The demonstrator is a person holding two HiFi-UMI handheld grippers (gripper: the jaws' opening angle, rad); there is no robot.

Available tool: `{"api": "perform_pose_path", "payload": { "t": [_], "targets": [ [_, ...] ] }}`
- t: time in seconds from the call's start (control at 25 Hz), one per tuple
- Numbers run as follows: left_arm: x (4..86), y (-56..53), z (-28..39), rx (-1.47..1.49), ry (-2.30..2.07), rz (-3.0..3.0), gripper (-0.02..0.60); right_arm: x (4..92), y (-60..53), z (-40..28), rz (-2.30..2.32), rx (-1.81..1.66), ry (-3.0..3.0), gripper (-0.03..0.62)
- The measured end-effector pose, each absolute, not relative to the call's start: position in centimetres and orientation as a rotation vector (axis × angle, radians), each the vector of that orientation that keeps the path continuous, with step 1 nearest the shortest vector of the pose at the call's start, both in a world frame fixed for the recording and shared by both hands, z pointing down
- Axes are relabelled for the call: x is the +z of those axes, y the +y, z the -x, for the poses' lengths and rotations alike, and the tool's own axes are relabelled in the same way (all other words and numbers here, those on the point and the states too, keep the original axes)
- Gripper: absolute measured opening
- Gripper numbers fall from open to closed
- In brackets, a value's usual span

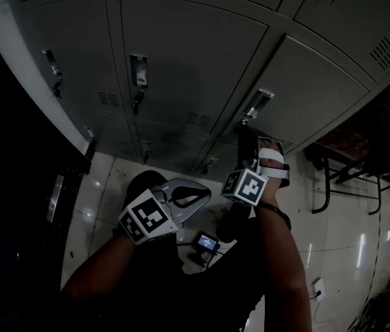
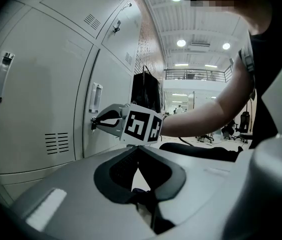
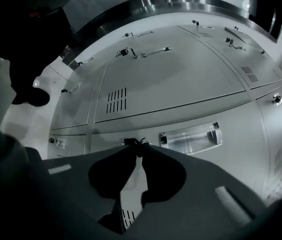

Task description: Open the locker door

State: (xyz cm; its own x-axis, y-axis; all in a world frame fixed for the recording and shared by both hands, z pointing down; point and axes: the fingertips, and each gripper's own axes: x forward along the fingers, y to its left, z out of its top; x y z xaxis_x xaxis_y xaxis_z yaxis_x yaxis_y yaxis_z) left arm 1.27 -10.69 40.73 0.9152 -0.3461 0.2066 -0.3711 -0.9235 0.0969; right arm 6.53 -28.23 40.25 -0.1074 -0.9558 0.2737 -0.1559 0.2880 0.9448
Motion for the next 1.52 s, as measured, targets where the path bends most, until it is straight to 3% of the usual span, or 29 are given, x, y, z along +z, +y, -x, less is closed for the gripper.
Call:
{"api": "perform_pose_path", "payload": {
  "t": [0.32,0.76,1.32,1.52],
  "targets": [
    [40.9,-10.7,-1.2,0.300,-0.558,-2.943,0.012,40.2,-21.1,-8.0,-1.069,-1.005,-1.599,0.040],
    [41.7,-10.7,-2.0,0.362,-0.552,-2.944,0.012,40.7,-11.5,-16.1,-1.101,-0.928,-1.619,0.040],
    [42.0,-10.7,-2.2,0.392,-0.554,-2.940,0.012,40.9,-8.7,-23.9,-1.150,-0.878,-1.485,0.046],
    [42.0,-10.7,-2.4,0.397,-0.552,-2.939,0.012,41.0,-8.8,-25.1,-1.192,-0.846,-1.483,0.078]
  ]
}}
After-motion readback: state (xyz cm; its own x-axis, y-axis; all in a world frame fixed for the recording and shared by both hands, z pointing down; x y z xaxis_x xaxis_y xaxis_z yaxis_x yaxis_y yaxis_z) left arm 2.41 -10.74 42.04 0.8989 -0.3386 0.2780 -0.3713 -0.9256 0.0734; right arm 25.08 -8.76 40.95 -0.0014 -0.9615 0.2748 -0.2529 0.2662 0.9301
